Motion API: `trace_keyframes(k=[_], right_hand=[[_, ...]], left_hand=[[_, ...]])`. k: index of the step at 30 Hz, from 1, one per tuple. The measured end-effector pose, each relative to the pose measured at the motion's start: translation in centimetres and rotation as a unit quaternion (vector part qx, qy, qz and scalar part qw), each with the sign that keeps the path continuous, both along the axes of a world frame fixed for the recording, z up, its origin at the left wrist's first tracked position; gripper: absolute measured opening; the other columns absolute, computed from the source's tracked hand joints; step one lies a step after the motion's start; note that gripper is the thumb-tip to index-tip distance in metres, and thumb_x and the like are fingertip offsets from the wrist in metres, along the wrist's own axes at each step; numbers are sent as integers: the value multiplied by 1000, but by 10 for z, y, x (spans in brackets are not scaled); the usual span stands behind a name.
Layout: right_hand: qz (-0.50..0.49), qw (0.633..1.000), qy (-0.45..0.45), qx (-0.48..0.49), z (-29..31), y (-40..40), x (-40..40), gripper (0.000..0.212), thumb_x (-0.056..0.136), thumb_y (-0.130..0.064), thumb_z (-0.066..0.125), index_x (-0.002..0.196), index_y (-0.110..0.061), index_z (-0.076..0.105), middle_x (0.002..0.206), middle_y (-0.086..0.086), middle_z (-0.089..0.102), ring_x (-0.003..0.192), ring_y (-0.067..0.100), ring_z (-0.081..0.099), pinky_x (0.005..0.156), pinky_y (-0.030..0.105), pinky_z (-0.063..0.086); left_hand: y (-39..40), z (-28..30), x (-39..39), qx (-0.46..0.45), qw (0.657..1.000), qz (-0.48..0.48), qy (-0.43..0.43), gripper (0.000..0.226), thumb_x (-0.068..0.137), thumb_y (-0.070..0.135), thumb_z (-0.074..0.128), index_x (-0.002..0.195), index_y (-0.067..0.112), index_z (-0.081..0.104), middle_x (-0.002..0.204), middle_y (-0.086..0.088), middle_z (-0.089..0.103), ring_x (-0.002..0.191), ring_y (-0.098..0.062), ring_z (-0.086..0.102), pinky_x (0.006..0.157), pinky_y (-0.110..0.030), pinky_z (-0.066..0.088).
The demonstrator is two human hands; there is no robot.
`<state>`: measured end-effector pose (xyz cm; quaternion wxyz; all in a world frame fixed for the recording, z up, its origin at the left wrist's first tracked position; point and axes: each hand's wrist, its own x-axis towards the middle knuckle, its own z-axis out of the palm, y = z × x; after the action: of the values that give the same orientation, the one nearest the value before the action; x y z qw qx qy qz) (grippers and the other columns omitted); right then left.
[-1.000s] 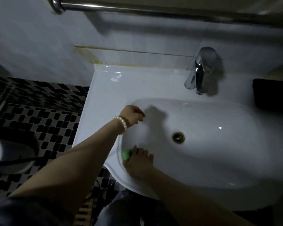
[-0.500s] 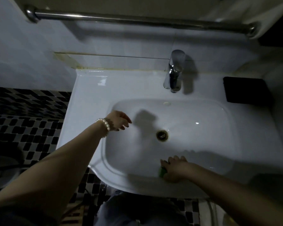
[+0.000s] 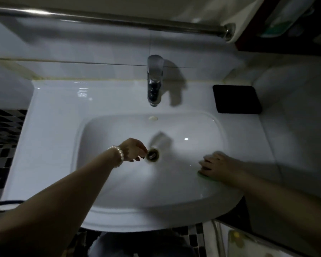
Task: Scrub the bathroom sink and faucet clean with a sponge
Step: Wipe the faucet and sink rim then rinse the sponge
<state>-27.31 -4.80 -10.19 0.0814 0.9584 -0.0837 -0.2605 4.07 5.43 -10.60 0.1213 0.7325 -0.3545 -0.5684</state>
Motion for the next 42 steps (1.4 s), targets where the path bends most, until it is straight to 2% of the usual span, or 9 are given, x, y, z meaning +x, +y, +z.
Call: trace_keyframes(k=[2,5,9,11,15,17,23,32,42], right_hand=[[12,998,-57,7,2,-6,-5,18,85,-26,58,85,-21,76,93,4,73,78,23,70,65,33,56],[3,998,-67,17,2,0,-15,14,67,-30,81,74,-18,76,84,2,71,73,20,68,70,30,55],[-80,990,89,80,-4,-5,-18,37,81,-36,55,103,-9,71,120,10,55,112,30,51,99,35,39],[-52,992,87,71,-7,-20,-14,27,89,-26,52,99,-7,69,118,10,56,110,29,51,95,35,40],[54,996,45,-52,3,-81,18,18,54,-33,83,56,-22,69,73,-9,66,73,11,65,69,20,52],[63,989,38,-126,10,-106,44,16,55,-41,79,59,-30,69,74,-15,66,76,5,65,69,18,52],[281,954,-19,-99,-4,-119,118,20,56,-17,80,69,-18,65,84,1,67,73,19,62,61,26,50],[344,910,-204,-106,-56,-65,228,14,76,-6,64,71,-19,69,91,0,68,78,19,63,71,30,51],[285,943,-89,-144,-68,-54,221,22,72,-18,67,92,-26,66,105,-3,64,88,17,59,65,32,49]], left_hand=[[-6,-5,-9,2,1000,-4,2,13,84,7,59,90,16,65,77,3,63,63,-9,59,55,-19,46],[-12,-13,-17,2,1000,0,6,11,85,7,59,92,14,65,78,1,63,63,-10,59,56,-20,46],[-15,-23,-18,11,1000,24,-3,12,85,6,58,93,12,65,80,-2,63,64,-12,58,58,-22,46],[-14,-27,-15,14,999,38,-10,14,85,4,58,96,9,66,80,-2,63,65,-12,58,58,-22,45],[-12,-31,-4,5,998,64,-27,13,85,3,60,93,10,67,79,-3,65,65,-12,58,57,-22,45],[-9,-32,3,1,996,83,-36,12,84,1,60,89,11,67,79,-4,65,63,-12,58,55,-22,45],[8,-40,23,-13,990,127,-53,15,84,-2,60,96,4,67,84,-9,65,61,-11,57,44,-11,43],[30,-61,41,-7,983,174,-63,14,82,-1,61,85,12,66,69,1,62,60,-8,58,44,-10,42],[24,-59,54,-36,976,203,-69,13,81,-1,63,89,7,68,70,-3,63,60,-10,59,42,-8,41]])
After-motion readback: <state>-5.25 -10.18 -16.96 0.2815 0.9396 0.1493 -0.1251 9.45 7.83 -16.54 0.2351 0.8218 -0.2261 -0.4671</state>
